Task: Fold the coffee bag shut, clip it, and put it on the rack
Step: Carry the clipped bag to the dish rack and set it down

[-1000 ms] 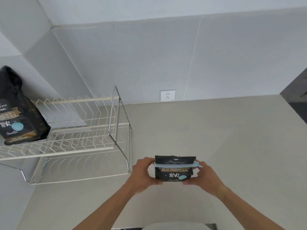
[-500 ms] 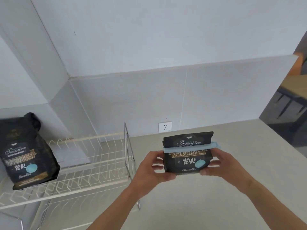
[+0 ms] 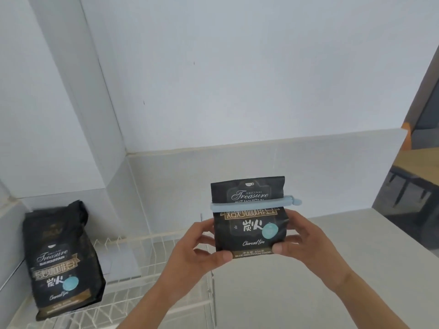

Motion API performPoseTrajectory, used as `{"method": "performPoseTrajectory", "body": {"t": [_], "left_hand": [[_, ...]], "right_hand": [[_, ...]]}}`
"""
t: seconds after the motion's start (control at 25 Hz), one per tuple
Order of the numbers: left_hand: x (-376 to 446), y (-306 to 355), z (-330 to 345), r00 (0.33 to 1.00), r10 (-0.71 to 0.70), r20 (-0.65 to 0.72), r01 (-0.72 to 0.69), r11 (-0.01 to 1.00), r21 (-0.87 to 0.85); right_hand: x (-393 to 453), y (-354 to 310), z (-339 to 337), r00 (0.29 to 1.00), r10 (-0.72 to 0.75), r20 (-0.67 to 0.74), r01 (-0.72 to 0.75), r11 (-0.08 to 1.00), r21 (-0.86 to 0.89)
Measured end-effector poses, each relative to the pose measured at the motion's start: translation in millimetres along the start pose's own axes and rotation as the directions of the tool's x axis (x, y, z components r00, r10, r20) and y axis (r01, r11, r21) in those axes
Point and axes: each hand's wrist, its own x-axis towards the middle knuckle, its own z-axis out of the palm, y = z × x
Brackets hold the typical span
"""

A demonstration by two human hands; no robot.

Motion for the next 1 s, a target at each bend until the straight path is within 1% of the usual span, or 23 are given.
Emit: {"method": "performPoseTrajectory", "body": {"t": [0.12,0.24,0.32,0.4,0.52,0.6,0.68,0.84,1.0], "left_hand": [[-10.7,3.0,-45.7,0.998,0.025,-0.053,-0.023,0.999,0.041],[-25.1,-2.7,-94.8,0.997,0.024,-0.072,-0.015,0.992,0.125],[-36.6,-8.0,-127.9,0.996,0.021,-0.089,-0.004,0.984,0.180],[-47.5,-13.2,-158.9,0.994,-0.004,-0.110,0.031,0.969,0.246],[-61.5,-28.7,-198.7,0.987,-0.082,-0.140,0.130,0.917,0.378],[-67.5,-43.2,-212.4,0.980,-0.128,-0.150,0.184,0.870,0.457],[-71.1,-58.8,-216.3,0.975,-0.161,-0.151,0.216,0.839,0.499],[-71.1,-85.9,-214.6,0.952,-0.264,-0.155,0.306,0.812,0.497],[-63.1,-98.5,-212.4,0.939,-0.326,-0.109,0.331,0.770,0.545]], "right_hand": [[12.2,-11.2,44.2,0.999,-0.027,0.020,0.027,1.000,0.012],[23.7,-17.5,94.8,0.997,-0.035,0.061,0.033,0.999,0.033],[30.3,-21.2,129.8,0.996,-0.042,0.077,0.041,0.999,0.013],[34.7,-21.9,162.9,0.995,-0.053,0.081,0.056,0.998,-0.035],[41.2,-15.9,206.9,0.993,-0.038,0.111,0.047,0.996,-0.074],[47.0,-7.2,225.7,0.991,-0.009,0.136,0.022,0.995,-0.093],[52.7,3.4,237.7,0.983,0.029,0.180,-0.005,0.991,-0.132],[58.4,24.7,249.1,0.961,0.120,0.250,-0.056,0.967,-0.248],[64.9,38.2,252.4,0.939,0.198,0.281,-0.083,0.923,-0.375]]}}
